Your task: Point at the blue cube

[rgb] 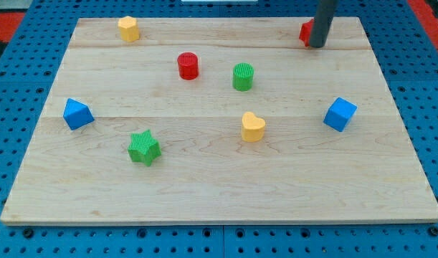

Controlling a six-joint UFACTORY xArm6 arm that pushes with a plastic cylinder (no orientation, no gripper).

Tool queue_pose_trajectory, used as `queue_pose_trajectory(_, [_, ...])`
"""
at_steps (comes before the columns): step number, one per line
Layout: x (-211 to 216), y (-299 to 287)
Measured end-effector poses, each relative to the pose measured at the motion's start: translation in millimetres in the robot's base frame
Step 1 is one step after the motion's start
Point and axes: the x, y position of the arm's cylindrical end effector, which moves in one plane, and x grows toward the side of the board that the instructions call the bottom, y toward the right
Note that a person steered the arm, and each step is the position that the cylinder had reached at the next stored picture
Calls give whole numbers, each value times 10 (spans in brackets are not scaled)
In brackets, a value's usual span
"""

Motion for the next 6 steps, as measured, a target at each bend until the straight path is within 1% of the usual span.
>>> queue_pose_trajectory(1, [-45, -5])
queue_pose_trajectory(2, [460, 285])
queue_pose_trajectory(3, [1058, 738])
queue_pose_trajectory(4, [1337, 824])
queue_pose_trajectory(6, [2166, 815])
